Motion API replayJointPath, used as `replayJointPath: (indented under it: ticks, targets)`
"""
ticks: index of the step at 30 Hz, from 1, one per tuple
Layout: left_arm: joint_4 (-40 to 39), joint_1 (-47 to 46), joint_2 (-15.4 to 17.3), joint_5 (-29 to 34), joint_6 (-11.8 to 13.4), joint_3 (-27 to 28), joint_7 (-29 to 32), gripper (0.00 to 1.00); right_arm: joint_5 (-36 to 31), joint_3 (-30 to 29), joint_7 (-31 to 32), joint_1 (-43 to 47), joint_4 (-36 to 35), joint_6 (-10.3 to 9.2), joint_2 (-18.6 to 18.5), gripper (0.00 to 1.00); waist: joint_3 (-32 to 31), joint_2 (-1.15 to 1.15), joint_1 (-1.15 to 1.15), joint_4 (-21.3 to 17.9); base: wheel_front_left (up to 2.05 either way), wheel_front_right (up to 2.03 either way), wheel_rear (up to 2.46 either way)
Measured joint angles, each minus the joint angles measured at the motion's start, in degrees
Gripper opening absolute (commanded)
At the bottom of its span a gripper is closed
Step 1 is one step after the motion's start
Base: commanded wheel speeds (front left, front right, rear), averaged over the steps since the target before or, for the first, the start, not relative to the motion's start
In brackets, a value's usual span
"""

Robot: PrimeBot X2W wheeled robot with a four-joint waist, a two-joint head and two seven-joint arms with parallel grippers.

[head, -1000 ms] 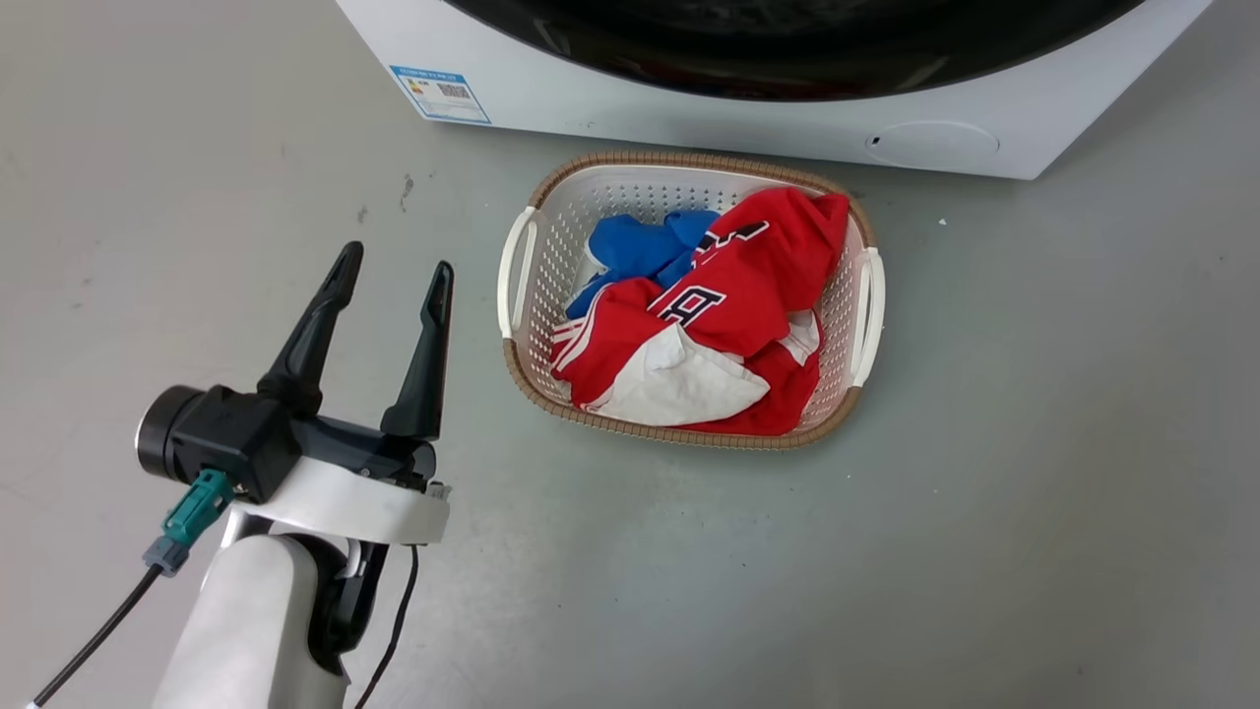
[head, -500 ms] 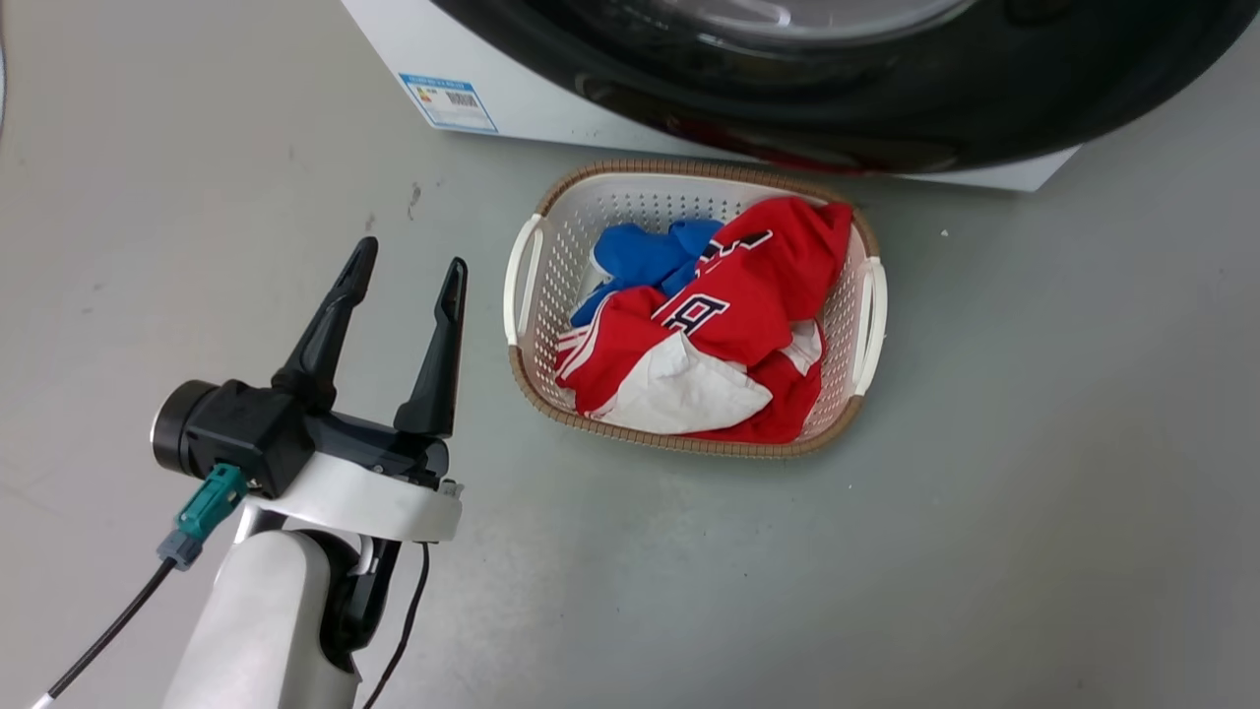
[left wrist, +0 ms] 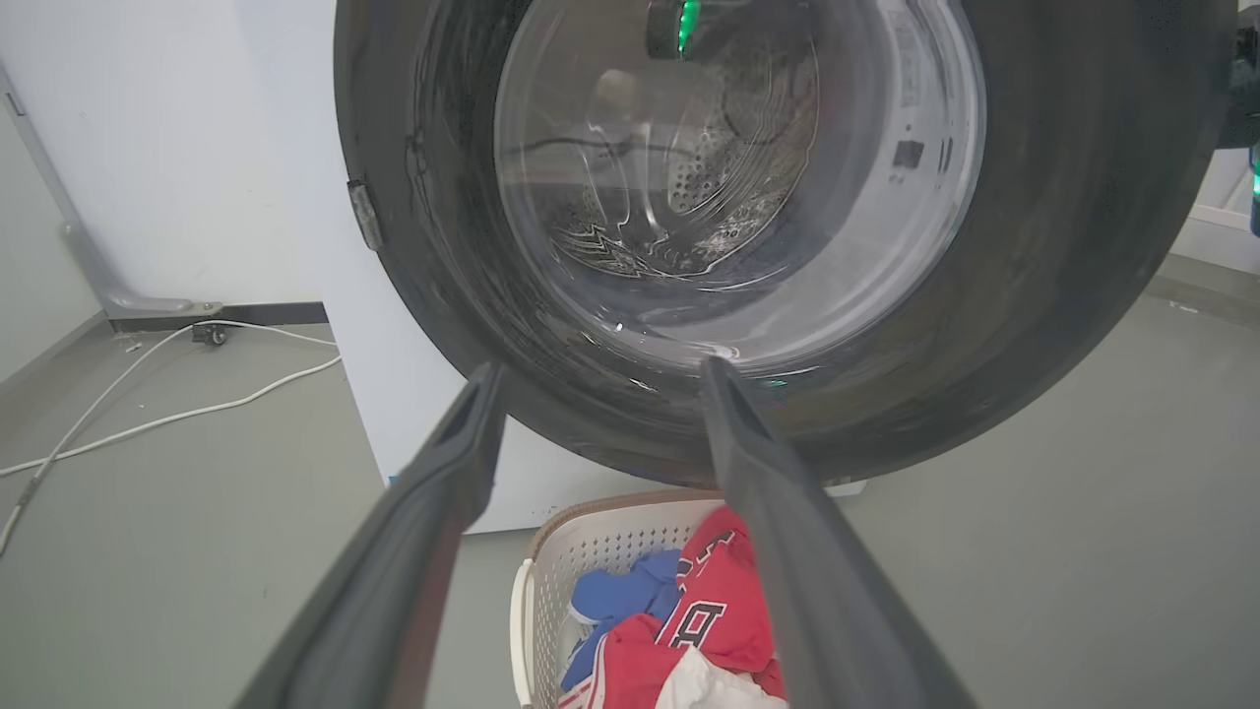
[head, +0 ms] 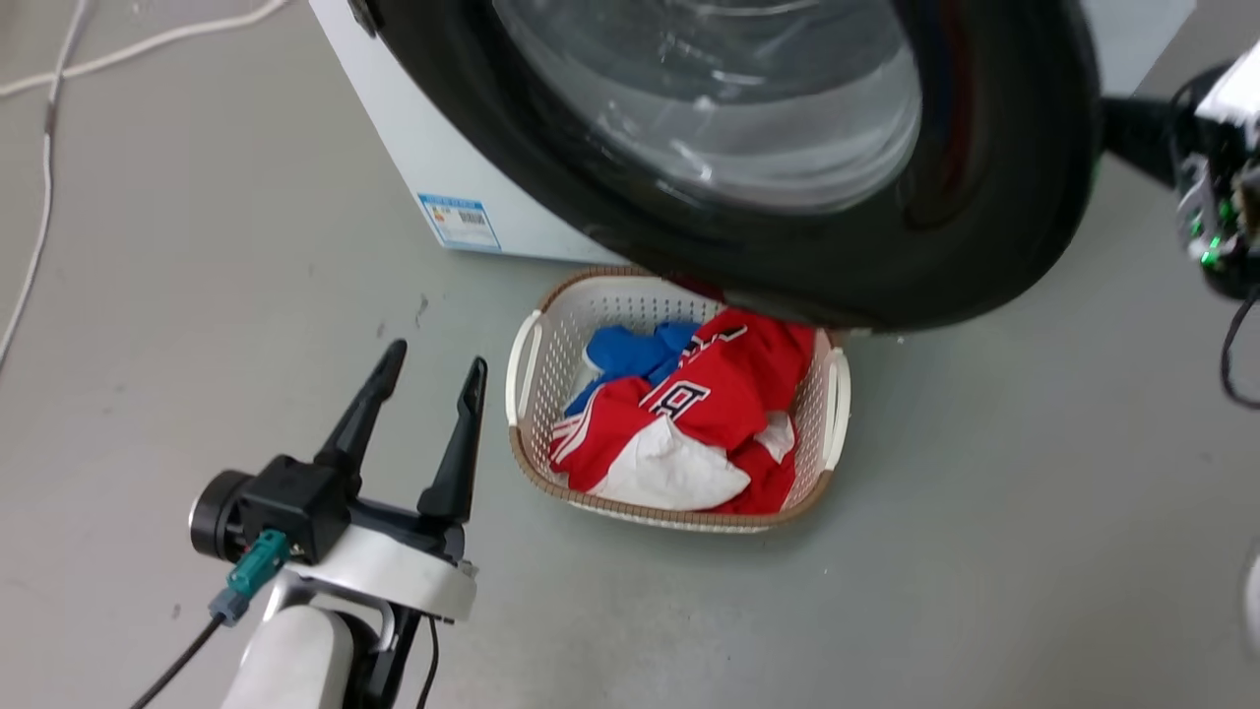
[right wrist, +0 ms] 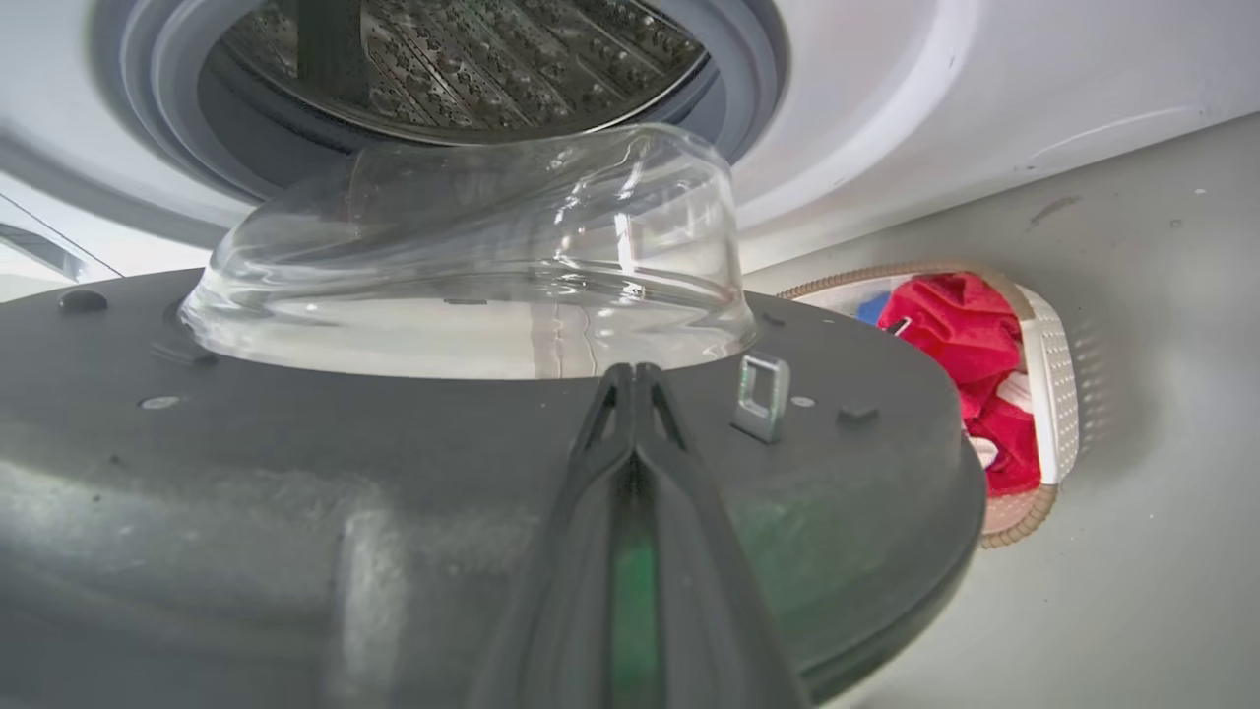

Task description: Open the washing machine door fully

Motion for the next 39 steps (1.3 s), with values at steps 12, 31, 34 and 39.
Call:
replayJointPath:
  ticks: [12,31,34,39]
  targets:
    - [2.05,4.80,-1.56,1.35,0.00,-0.76,0.00,1.00,5.73,0.10,12.67,19.89,-22.59,0.01,6.98,0.00,-8.31,0.00,-0.01,-0.05,0.00,0.00,0.00]
    - [3.59,5.69,-2.43,1.78,0.00,-3.19,0.00,1.00,34.97,30.85,2.18,33.68,-24.23,0.00,7.06,0.00,-11.95,0.00,-0.01,2.22,0.00,0.00,0.00]
    - [3.75,5.70,-2.42,1.75,0.00,-3.37,0.00,1.00,37.88,36.19,-0.20,35.98,-25.83,0.01,7.09,0.00,-12.19,0.00,-0.01,2.66,0.00,0.00,0.00]
    - [4.20,5.87,-2.40,1.75,0.00,-3.24,0.00,1.00,39.29,38.63,-5.39,39.46,-29.67,0.01,7.15,0.00,-12.97,0.00,-0.01,2.63,0.00,0.00,0.00]
